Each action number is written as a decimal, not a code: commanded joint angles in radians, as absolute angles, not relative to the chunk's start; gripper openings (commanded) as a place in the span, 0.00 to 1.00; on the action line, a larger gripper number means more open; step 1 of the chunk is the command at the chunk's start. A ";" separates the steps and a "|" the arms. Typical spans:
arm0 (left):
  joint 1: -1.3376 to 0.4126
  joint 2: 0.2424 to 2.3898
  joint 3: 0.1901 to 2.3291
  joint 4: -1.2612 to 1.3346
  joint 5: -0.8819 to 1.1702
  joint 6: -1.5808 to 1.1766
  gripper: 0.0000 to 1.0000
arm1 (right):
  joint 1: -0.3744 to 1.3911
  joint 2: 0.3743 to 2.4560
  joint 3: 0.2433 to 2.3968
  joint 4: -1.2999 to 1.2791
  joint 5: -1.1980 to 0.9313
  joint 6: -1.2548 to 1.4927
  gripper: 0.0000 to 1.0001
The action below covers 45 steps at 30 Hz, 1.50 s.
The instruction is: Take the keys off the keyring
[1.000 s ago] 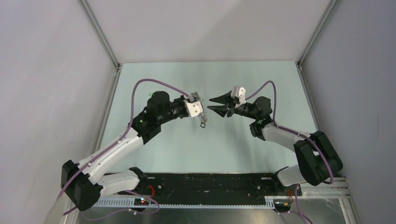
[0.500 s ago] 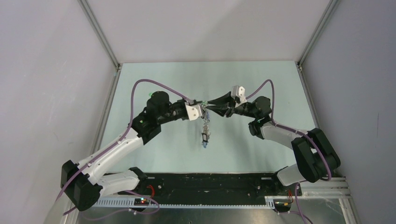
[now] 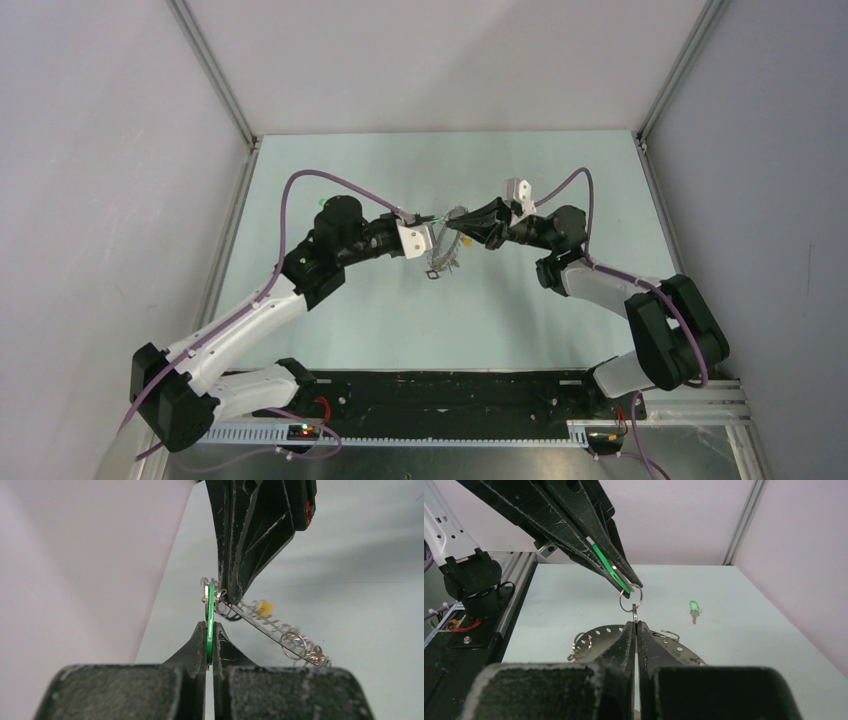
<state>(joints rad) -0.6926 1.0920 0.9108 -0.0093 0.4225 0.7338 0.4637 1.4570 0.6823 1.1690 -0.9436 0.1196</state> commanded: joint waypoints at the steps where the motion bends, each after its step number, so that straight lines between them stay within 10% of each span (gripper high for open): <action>1: -0.701 1.058 0.910 0.070 0.407 0.747 0.00 | 0.437 1.445 0.710 1.287 -0.949 0.200 0.00; 45: -0.704 1.031 0.896 0.060 0.354 0.790 0.00 | 0.380 1.396 0.715 1.413 -0.925 0.445 0.00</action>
<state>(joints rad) -0.7002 1.0653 0.8974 0.0288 0.3622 0.7689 0.3893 1.4334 0.6823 1.3582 -0.9760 0.4297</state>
